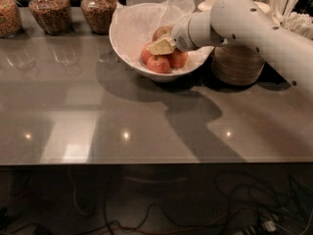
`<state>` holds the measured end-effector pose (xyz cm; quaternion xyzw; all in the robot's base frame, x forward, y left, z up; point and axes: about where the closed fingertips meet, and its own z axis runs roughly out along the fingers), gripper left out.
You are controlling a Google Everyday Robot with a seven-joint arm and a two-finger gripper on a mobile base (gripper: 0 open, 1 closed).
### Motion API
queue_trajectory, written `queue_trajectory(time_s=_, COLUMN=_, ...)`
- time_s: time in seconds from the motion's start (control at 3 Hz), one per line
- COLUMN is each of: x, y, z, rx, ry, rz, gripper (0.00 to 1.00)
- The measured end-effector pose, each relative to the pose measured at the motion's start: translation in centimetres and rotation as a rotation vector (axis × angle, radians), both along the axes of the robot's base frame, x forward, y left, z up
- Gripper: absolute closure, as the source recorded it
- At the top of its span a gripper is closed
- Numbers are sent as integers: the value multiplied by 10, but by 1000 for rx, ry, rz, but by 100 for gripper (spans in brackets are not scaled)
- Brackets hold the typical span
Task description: Pick apple from white bowl
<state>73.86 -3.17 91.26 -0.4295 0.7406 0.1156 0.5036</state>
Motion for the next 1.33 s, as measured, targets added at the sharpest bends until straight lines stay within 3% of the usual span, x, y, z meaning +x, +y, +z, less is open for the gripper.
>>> queue_trajectory(time_s=0.67, x=-4, y=0, z=5, rx=-12, ry=-10, rz=25, gripper=99)
queue_trajectory(time_s=1.0, x=-11, y=-2, z=14, rx=-24, ry=-24, rz=64, gripper=100)
queue_trajectory(time_s=1.33, x=-24, y=-8, z=31, rx=-41, ry=-40, rz=146, gripper=100)
